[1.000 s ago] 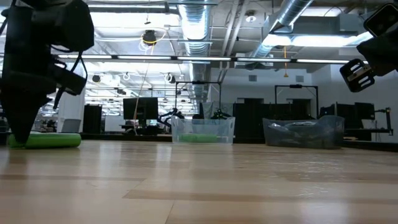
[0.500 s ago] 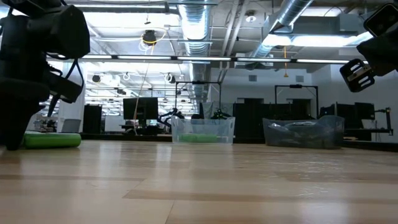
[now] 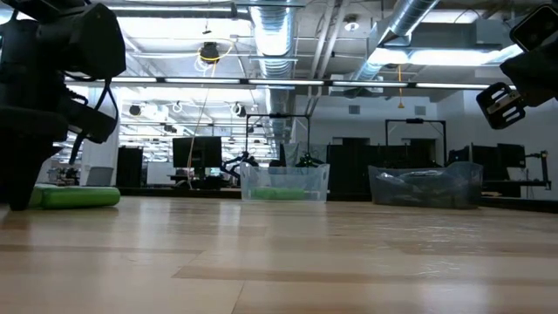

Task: Pick & Place Travel size toiletries
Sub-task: Put the green shampoo into the transparent bin

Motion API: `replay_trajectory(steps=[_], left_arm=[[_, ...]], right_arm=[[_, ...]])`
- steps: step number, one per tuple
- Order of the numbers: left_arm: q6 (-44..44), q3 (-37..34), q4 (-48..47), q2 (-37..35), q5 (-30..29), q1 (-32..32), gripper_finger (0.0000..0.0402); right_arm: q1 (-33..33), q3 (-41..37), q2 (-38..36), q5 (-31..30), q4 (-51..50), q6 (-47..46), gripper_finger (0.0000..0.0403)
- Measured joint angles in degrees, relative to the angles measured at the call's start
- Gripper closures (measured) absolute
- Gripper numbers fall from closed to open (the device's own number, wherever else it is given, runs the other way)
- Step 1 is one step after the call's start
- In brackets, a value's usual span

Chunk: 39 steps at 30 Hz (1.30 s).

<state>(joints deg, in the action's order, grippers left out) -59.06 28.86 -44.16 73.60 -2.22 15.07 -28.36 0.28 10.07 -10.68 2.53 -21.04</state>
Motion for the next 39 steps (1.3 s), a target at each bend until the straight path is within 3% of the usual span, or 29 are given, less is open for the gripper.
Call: replay_trajectory(steps=[8, 16, 29, 39], left_arm=[[-1.79, 1.11, -0.19, -0.61, -0.78, 0.00, 0.0320], [-1.36, 7.87, 1.07, -1.11, -2.56, -3.81, 0.0320], [12.93, 16.04, 16.04, 0.26, -5.27, -24.55, 0.0320], [29.93, 31.99, 20.02, 14.38, -3.33, -36.60, 0.0320]], right_arm=[[0.00, 0.01, 0.00, 0.00, 0.01, 0.00, 0.0403], [-0.02, 0.01, 0.00, -0.01, 0.02, 0.00, 0.0403], [0.00, 0.01, 0.01, 0.00, 0.02, 0.00, 0.0403], [-0.02, 0.00, 0.01, -0.02, 0.01, 0.00, 0.0403]])
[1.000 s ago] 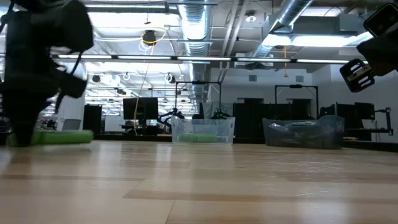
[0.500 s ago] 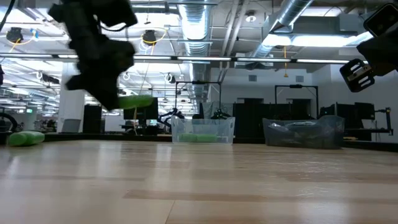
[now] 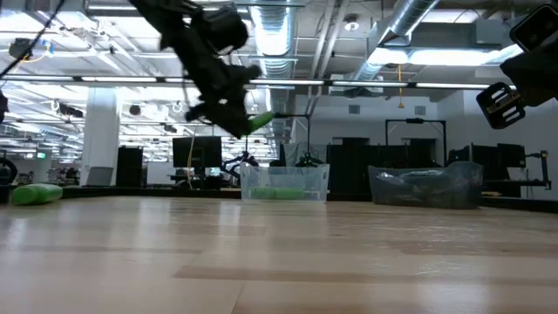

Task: Pick & Place Travel size toiletries
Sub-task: Put the green shampoo into the transparent bin

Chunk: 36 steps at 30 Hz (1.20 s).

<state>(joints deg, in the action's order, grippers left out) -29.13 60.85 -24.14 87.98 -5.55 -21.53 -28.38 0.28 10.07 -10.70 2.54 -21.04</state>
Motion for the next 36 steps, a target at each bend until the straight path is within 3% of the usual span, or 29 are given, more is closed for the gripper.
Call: replay_trajectory(steps=[9, 15, 21, 29, 36], left_arm=[[9.82, 14.97, 0.95, 15.24, 2.46, -4.83, 0.0320], [10.89, 19.04, 1.15, 21.76, 2.47, -5.92, 0.0320], [10.89, 19.07, 1.07, 24.12, 2.36, -5.95, 0.0297], [10.91, 19.07, 1.14, 24.35, 0.97, -5.93, 0.0297], [16.73, 19.07, 0.66, 23.34, 1.56, -5.78, 0.0230]], right_arm=[[0.01, 0.00, 0.02, 0.00, 0.00, 0.00, 0.0403], [0.00, 0.00, 0.00, 0.02, 0.01, 0.01, 0.0403], [0.02, 0.00, 0.02, 0.02, 0.01, 0.00, 0.0403], [0.02, -0.01, -0.01, 0.02, -0.01, 0.00, 0.0403], [0.00, 0.01, -0.01, 0.02, 0.01, 0.00, 0.0403]])
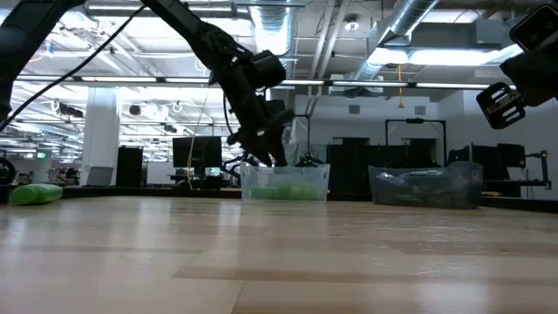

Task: Pick & Place Travel size toiletries
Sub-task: Put the green shampoo into the transparent bin

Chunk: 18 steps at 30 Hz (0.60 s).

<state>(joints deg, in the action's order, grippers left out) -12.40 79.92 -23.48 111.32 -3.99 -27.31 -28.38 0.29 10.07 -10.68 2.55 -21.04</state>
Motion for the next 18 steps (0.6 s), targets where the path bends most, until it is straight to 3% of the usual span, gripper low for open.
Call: replay_trajectory(steps=[4, 8, 11, 15, 18], left_arm=[[-1.47, 0.00, -5.07, -4.65, -3.51, 0.63, 0.0186], [-6.13, 0.02, -19.21, -13.15, -18.45, 3.38, 0.0180], [-11.42, 0.02, -28.99, -19.12, -23.71, 6.48, 0.0188], [-16.75, -2.65, -33.17, -25.94, -23.84, 10.62, 0.0195], [-16.59, -6.91, -33.60, -29.88, -19.06, 13.69, 0.0197]], right_arm=[[0.00, -0.01, 0.02, 0.02, -0.01, 0.00, 0.0403], [0.00, 0.00, 0.00, 0.04, 0.00, 0.00, 0.0403], [0.00, 0.00, 0.00, 0.04, 0.00, 0.00, 0.0403], [0.01, -0.02, 0.00, 0.04, -0.01, 0.00, 0.0403], [0.02, -0.02, 0.00, 0.04, 0.00, 0.00, 0.0403]])
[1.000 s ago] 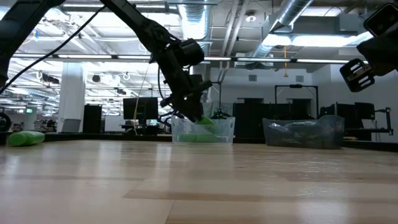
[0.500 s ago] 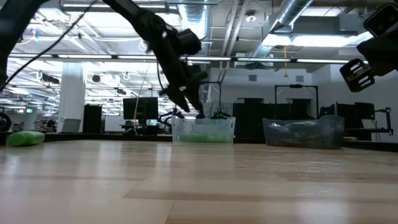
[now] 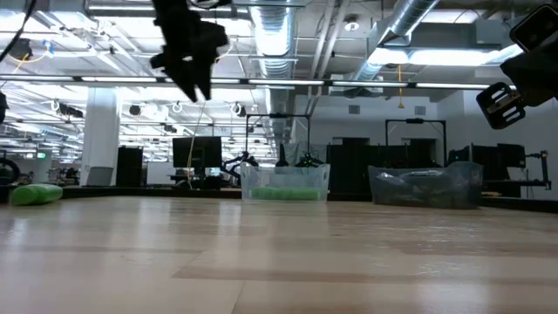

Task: Pick & Place Travel size toiletries
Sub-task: Put the green shampoo into the transparent bin

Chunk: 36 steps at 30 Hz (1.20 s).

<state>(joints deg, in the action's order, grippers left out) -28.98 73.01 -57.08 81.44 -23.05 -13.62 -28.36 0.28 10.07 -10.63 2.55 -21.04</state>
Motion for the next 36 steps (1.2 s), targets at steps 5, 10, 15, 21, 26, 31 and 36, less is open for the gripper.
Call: replay_trajectory(steps=[5, 10, 15, 21, 26, 31, 36], left_arm=[[0.51, -9.91, -3.89, -5.68, 15.86, 3.51, 0.0198], [6.31, -21.56, -3.87, -10.66, 27.07, 7.50, 0.0198], [0.72, -29.34, -3.38, -12.16, 27.25, 9.33, 0.0198], [-27.39, -34.81, -3.26, -12.10, 27.09, 7.91, 0.0198], [-44.03, -36.45, -3.35, -12.10, 27.84, 8.31, 0.0198], [-47.76, -36.90, -3.03, -12.10, 27.35, 8.43, 0.0198], [-50.36, -38.28, -3.12, -12.10, 25.96, 8.41, 0.0198]], right_arm=[[-0.01, -0.01, -0.01, 0.00, 0.01, 0.00, 0.0403], [0.00, 0.00, 0.02, 0.00, -0.02, 0.00, 0.0403], [-0.01, 0.00, 0.02, -0.01, -0.01, 0.00, 0.0403], [0.00, -0.01, 0.01, -0.01, 0.00, 0.00, 0.0403], [-0.02, 0.01, -0.01, -0.02, 0.00, 0.00, 0.0403], [0.00, -0.01, 0.01, -0.02, 0.00, 0.00, 0.0403], [0.00, -0.01, 0.02, -0.02, 0.00, 0.00, 0.0403]])
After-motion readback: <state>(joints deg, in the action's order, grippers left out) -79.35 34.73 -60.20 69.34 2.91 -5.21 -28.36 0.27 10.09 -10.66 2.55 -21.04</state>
